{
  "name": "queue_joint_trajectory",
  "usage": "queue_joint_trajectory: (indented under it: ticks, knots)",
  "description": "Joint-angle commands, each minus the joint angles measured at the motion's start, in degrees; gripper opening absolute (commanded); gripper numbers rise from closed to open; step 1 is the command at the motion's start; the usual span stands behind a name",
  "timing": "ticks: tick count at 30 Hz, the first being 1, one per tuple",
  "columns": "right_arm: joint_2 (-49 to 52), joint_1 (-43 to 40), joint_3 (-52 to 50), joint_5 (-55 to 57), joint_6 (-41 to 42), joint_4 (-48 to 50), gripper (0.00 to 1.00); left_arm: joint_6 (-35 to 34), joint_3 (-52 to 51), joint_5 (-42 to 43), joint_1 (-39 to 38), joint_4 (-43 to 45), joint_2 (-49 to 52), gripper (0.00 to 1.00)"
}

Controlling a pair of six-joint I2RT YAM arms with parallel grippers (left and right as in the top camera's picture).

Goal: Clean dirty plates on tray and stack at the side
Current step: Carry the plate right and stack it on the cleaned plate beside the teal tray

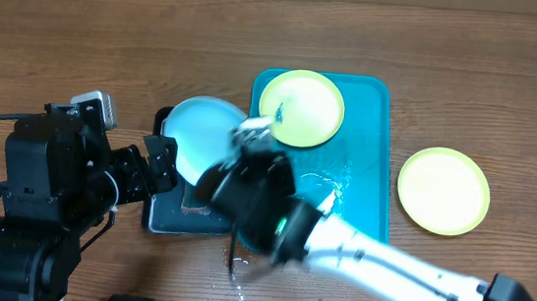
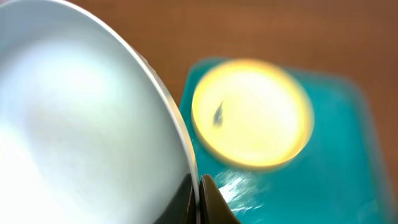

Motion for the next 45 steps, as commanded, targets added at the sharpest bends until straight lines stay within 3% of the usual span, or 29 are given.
queue_joint_trajectory:
  ticks: [1, 6, 9, 13, 18, 21, 25, 33, 34, 35, 37, 42, 45]
  knots:
    - [-0.61, -12.92, 1.14, -35.93, 15.47, 0.37, 0.04, 1.27, 0.87, 0.20, 0.31, 0.04, -0.07, 1.00]
    - [-1.73, -32.24, 1.16, -63.19, 10.16, -0.79, 0.04, 1.27, 0.87, 0.22, 0.31, 0.00, -0.09, 1.00]
    - [-3.13, -43.25, 1.16, -68.46, 7.89, -6.27, 0.04, 1.27, 0.87, 0.22, 0.31, 0.00, -0.07, 1.00]
    - [-4.09, -57.05, 1.16, -65.00, -0.09, -17.77, 0.04, 1.27, 0.87, 0.22, 0.31, -0.02, -0.07, 1.00]
    - [-4.07, -69.88, -1.18, -50.73, -6.36, -31.61, 0.04, 1.27, 0.87, 0.22, 0.31, 0.00, -0.07, 1.00]
    - [-4.07, -74.18, -4.28, -44.96, -6.71, -32.98, 0.04, 1.27, 0.87, 0.22, 0.31, 0.00, -0.07, 1.00]
    - [-4.07, -80.26, -11.74, -42.93, -6.23, -27.36, 0.04, 1.27, 0.87, 0.22, 0.31, 0.00, -0.07, 1.00]
    - [-4.07, -85.74, -16.48, -43.32, -6.27, -26.03, 0.04, 1.27, 0.87, 0.22, 0.31, 0.00, -0.07, 1.00]
    - [-4.07, -85.90, -16.22, -43.28, -6.29, -26.75, 0.08, 1.27, 0.87, 0.20, 0.31, 0.00, -0.07, 1.00]
    - [-4.07, -85.88, -15.91, -43.32, -6.29, -27.54, 0.22, 1.27, 0.87, 0.22, 0.31, 0.00, -0.07, 1.00]
    - [-4.28, -85.53, -14.84, -43.80, -7.37, -28.81, 0.34, 1.27, 0.87, 0.22, 0.31, 0.00, -0.07, 1.00]
    - [-8.74, -81.07, -10.23, -43.85, -9.75, -32.11, 0.42, 1.27, 0.87, 0.22, 0.31, 0.00, -0.07, 1.00]
    - [-13.42, -75.49, -8.52, -50.34, -14.88, -29.33, 0.50, 1.27, 0.87, 0.22, 0.31, 0.00, -0.07, 1.00]
